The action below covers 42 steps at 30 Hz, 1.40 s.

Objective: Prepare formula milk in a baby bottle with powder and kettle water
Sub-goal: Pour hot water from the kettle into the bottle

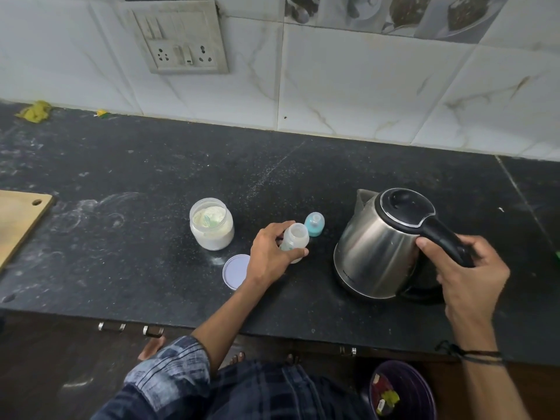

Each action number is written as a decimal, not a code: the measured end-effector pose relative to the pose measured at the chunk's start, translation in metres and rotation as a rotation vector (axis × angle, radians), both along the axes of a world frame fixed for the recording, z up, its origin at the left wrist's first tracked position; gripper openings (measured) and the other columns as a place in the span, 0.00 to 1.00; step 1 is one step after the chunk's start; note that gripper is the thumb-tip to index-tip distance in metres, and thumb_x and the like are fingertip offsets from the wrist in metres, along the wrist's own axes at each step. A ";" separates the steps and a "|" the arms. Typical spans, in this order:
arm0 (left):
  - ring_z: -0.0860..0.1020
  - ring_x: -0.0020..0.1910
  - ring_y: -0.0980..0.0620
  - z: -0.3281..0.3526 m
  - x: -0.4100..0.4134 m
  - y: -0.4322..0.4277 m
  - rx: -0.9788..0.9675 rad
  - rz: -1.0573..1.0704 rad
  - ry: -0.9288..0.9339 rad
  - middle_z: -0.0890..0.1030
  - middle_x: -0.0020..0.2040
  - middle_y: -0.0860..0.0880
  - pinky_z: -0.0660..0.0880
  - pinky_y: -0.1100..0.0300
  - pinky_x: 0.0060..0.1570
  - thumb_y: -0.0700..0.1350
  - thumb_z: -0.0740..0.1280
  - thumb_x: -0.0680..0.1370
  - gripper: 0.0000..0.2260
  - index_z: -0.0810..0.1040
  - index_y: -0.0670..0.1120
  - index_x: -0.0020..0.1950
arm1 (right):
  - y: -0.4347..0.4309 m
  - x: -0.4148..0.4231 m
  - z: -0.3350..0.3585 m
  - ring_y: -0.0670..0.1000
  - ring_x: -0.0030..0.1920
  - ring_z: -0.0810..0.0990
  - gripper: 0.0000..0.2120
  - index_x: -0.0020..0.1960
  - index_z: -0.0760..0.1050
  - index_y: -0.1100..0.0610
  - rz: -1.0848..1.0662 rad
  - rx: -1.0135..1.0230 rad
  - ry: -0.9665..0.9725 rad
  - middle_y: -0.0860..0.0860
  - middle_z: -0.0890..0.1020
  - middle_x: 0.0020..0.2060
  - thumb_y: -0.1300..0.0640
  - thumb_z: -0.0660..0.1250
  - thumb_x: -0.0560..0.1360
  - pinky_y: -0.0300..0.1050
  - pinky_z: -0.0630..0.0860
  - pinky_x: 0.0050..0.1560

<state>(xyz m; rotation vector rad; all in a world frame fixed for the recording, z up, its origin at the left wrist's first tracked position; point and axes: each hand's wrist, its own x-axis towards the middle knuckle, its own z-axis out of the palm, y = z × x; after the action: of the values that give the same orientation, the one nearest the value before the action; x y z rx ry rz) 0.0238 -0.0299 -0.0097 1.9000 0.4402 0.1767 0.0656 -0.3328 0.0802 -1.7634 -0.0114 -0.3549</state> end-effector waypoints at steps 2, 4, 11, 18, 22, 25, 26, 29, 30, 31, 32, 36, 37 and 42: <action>0.80 0.58 0.54 0.000 0.000 0.001 0.001 -0.004 -0.005 0.82 0.60 0.55 0.78 0.53 0.62 0.44 0.83 0.68 0.26 0.82 0.53 0.64 | 0.003 -0.002 -0.006 0.46 0.33 0.79 0.18 0.45 0.82 0.43 -0.034 0.002 -0.026 0.43 0.83 0.36 0.37 0.84 0.62 0.35 0.76 0.32; 0.80 0.58 0.54 -0.001 -0.001 0.002 -0.001 -0.005 -0.005 0.83 0.60 0.54 0.78 0.53 0.62 0.43 0.83 0.68 0.26 0.82 0.52 0.64 | 0.007 -0.003 -0.012 0.48 0.34 0.78 0.18 0.44 0.81 0.42 -0.086 0.024 -0.049 0.44 0.82 0.35 0.37 0.84 0.63 0.36 0.76 0.32; 0.81 0.57 0.53 -0.006 -0.004 0.002 -0.024 -0.004 0.009 0.83 0.59 0.54 0.79 0.52 0.62 0.44 0.84 0.68 0.26 0.82 0.53 0.64 | 0.028 -0.010 -0.026 0.38 0.40 0.82 0.15 0.45 0.80 0.41 -0.234 0.104 -0.109 0.37 0.84 0.40 0.44 0.85 0.66 0.32 0.78 0.41; 0.80 0.57 0.56 -0.011 -0.007 0.004 -0.021 -0.019 -0.016 0.82 0.59 0.55 0.78 0.58 0.60 0.44 0.84 0.68 0.26 0.80 0.56 0.63 | 0.040 -0.014 -0.029 0.36 0.40 0.80 0.17 0.45 0.77 0.41 -0.329 0.131 -0.112 0.35 0.82 0.38 0.45 0.84 0.66 0.31 0.76 0.41; 0.80 0.58 0.56 -0.013 -0.006 0.005 -0.019 -0.031 -0.034 0.81 0.60 0.55 0.77 0.61 0.60 0.44 0.83 0.69 0.26 0.79 0.55 0.64 | 0.044 -0.017 -0.024 0.35 0.39 0.80 0.17 0.46 0.77 0.41 -0.323 0.122 -0.094 0.32 0.82 0.38 0.44 0.84 0.67 0.30 0.76 0.41; 0.79 0.58 0.57 -0.015 -0.006 0.005 -0.017 -0.044 -0.046 0.81 0.61 0.55 0.76 0.64 0.58 0.44 0.83 0.69 0.26 0.77 0.58 0.62 | 0.043 -0.019 -0.022 0.37 0.40 0.80 0.17 0.46 0.77 0.39 -0.349 0.070 -0.093 0.35 0.82 0.39 0.39 0.83 0.66 0.34 0.78 0.41; 0.79 0.58 0.58 -0.016 -0.006 0.006 -0.020 -0.048 -0.047 0.80 0.61 0.55 0.75 0.66 0.57 0.44 0.83 0.69 0.26 0.77 0.58 0.62 | 0.042 -0.019 -0.023 0.41 0.40 0.82 0.18 0.46 0.77 0.39 -0.359 0.047 -0.082 0.37 0.83 0.40 0.37 0.83 0.65 0.39 0.80 0.42; 0.79 0.58 0.58 -0.018 -0.006 0.006 -0.023 -0.060 -0.056 0.80 0.60 0.56 0.75 0.67 0.56 0.44 0.83 0.70 0.26 0.77 0.58 0.63 | 0.040 -0.022 -0.029 0.45 0.45 0.83 0.20 0.50 0.76 0.37 -0.360 -0.052 -0.061 0.41 0.82 0.45 0.33 0.80 0.65 0.51 0.84 0.48; 0.79 0.58 0.58 -0.019 -0.005 0.007 -0.020 -0.064 -0.059 0.80 0.60 0.56 0.76 0.65 0.57 0.44 0.83 0.70 0.26 0.77 0.58 0.63 | 0.040 -0.023 -0.030 0.42 0.48 0.81 0.22 0.53 0.76 0.38 -0.363 -0.093 -0.078 0.39 0.81 0.47 0.32 0.79 0.66 0.50 0.83 0.52; 0.79 0.58 0.57 -0.020 -0.005 0.007 -0.015 -0.065 -0.063 0.80 0.60 0.56 0.77 0.63 0.58 0.44 0.83 0.70 0.25 0.77 0.58 0.63 | 0.041 -0.025 -0.030 0.42 0.51 0.79 0.25 0.58 0.76 0.40 -0.373 -0.132 -0.104 0.38 0.78 0.51 0.33 0.79 0.67 0.49 0.81 0.55; 0.80 0.58 0.56 -0.021 -0.005 0.007 -0.010 -0.065 -0.067 0.81 0.60 0.56 0.77 0.61 0.59 0.44 0.83 0.70 0.25 0.77 0.57 0.63 | 0.042 -0.026 -0.031 0.45 0.55 0.77 0.29 0.63 0.75 0.45 -0.401 -0.174 -0.138 0.37 0.75 0.55 0.36 0.79 0.68 0.50 0.79 0.58; 0.80 0.58 0.55 -0.023 -0.005 0.009 -0.008 -0.055 -0.073 0.81 0.60 0.55 0.78 0.59 0.59 0.45 0.83 0.70 0.25 0.79 0.53 0.64 | 0.052 -0.042 -0.035 0.60 0.58 0.73 0.29 0.64 0.73 0.62 -0.519 -0.452 -0.457 0.54 0.76 0.58 0.44 0.78 0.75 0.52 0.67 0.65; 0.80 0.57 0.57 -0.023 -0.005 0.009 -0.015 -0.049 -0.077 0.81 0.59 0.56 0.78 0.61 0.59 0.44 0.83 0.70 0.25 0.79 0.53 0.63 | 0.057 -0.046 -0.034 0.61 0.57 0.73 0.25 0.62 0.73 0.62 -0.503 -0.506 -0.542 0.61 0.77 0.55 0.47 0.78 0.76 0.49 0.64 0.65; 0.80 0.55 0.60 -0.024 -0.007 0.009 -0.029 -0.050 -0.093 0.82 0.59 0.57 0.77 0.64 0.56 0.43 0.83 0.69 0.25 0.80 0.52 0.63 | 0.093 -0.059 -0.041 0.58 0.50 0.76 0.12 0.56 0.77 0.60 -0.107 -0.514 -0.648 0.56 0.79 0.49 0.62 0.76 0.76 0.41 0.66 0.60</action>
<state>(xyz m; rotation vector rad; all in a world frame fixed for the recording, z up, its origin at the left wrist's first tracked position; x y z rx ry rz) 0.0172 -0.0206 -0.0336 1.8642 0.3307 0.2230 0.0062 -0.2400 0.0396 -2.0775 -0.5116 -1.0627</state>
